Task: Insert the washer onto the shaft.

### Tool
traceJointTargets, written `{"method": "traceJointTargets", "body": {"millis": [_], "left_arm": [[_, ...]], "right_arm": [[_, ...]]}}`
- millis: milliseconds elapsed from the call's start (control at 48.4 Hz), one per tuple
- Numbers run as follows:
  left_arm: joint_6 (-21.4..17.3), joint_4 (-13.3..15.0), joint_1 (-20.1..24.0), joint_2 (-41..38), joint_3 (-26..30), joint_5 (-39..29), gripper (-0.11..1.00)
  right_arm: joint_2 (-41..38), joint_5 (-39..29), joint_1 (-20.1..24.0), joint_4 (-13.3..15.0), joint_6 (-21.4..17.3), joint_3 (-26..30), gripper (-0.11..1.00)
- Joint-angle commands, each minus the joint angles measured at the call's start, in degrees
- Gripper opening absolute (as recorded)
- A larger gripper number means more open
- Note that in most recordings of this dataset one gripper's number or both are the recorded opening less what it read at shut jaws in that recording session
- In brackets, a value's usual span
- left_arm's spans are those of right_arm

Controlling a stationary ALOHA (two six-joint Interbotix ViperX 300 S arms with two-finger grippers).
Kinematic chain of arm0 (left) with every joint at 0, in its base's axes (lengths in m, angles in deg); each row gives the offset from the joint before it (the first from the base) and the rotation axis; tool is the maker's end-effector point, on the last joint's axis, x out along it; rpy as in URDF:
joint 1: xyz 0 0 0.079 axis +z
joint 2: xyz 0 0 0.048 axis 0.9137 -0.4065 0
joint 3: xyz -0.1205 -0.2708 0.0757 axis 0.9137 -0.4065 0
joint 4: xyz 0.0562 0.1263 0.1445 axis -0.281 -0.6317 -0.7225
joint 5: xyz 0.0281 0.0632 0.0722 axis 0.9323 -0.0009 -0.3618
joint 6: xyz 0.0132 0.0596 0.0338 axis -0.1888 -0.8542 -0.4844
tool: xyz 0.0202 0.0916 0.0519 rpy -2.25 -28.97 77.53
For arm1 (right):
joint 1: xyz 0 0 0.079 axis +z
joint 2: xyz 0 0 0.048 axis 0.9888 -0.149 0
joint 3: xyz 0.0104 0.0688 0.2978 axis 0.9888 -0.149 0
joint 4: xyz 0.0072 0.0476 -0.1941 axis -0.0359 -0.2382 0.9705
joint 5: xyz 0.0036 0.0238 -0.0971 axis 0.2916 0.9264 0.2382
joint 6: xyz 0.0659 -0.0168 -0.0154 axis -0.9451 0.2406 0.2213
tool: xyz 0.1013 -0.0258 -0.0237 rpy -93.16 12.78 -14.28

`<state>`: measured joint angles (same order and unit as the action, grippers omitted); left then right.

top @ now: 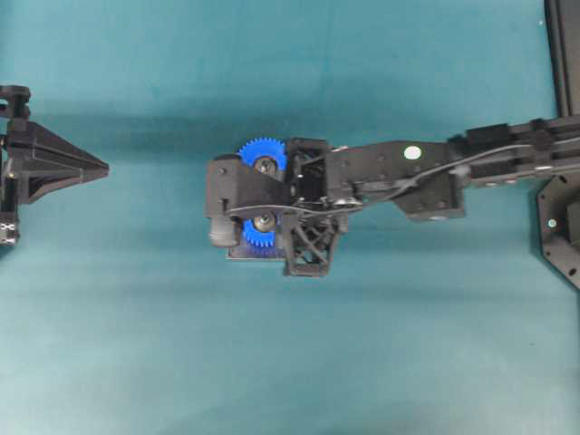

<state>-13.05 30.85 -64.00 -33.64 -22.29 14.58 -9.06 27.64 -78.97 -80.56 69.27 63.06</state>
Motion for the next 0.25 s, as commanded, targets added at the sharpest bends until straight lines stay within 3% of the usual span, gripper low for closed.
{"method": "traceJointTargets", "body": {"millis": [0,227], "left_arm": [[-0.09,-0.18,0.09,-0.26,0.70,0.26,0.00],[-0.97,-0.18,0.09,-0.53,0.70,0.26,0.00]], "right_arm": [[4.04,-0.09,0.09,-0.09,-0.26,-0.44,0.44],[9.58,0.79,0.00,0.18,-0.26,-4.13,0.44]]}}
